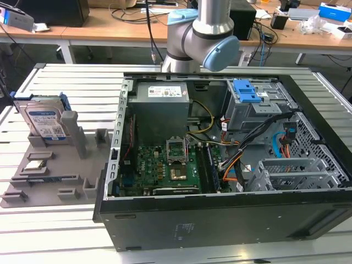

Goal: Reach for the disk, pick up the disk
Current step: 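Pick up the disk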

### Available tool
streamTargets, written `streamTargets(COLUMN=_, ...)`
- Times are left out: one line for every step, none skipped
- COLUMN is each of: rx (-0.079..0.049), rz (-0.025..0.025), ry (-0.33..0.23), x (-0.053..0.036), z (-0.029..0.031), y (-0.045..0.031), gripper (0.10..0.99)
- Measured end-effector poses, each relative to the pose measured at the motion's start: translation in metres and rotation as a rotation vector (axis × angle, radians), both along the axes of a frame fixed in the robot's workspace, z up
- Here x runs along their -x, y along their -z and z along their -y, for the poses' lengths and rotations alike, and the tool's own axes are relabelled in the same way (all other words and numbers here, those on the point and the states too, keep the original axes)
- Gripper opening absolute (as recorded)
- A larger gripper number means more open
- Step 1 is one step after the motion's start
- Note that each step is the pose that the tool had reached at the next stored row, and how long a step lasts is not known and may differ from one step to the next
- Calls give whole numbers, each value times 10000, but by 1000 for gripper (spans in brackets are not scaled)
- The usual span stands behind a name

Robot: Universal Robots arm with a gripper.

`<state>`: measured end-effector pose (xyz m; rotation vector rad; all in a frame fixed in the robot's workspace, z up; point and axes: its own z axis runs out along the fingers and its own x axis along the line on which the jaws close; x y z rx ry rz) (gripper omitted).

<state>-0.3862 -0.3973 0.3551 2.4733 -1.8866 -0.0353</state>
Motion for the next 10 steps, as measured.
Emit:
streamTargets(rx=0, rz=0, ry=172, x=0, z=0, y=0, gripper=106)
streamTargets(rx=0, rz=0, ry=337, x=0, z=1, y=0, gripper=106)
streamTargets(rx=0, rz=-1, ry=456, x=0, z=1, y=0, gripper=106)
streamTargets(rx=0, rz=0, ry=602, x=0, z=1, y=0, gripper=106)
streamTargets(rx=0, rz=0, ry=707, x=0, z=1, y=0, gripper=106)
streamTargets(rx=0, rz=-1, ry=857, x=0, z=1, y=0, gripper=106)
streamTargets(rx=0, rz=0, ry=1048, x=0, z=1, y=1, gripper=106)
streamTargets(rx=0, rz=-1, ry=1129, x=0, z=1, y=0, gripper=106)
streamTargets(rx=0, rz=-1, ry=1199, x=0, z=1, y=0, gripper=106)
streamTargets(rx=0, rz=-1, ry=1286, x=0, z=1, y=0, gripper=106)
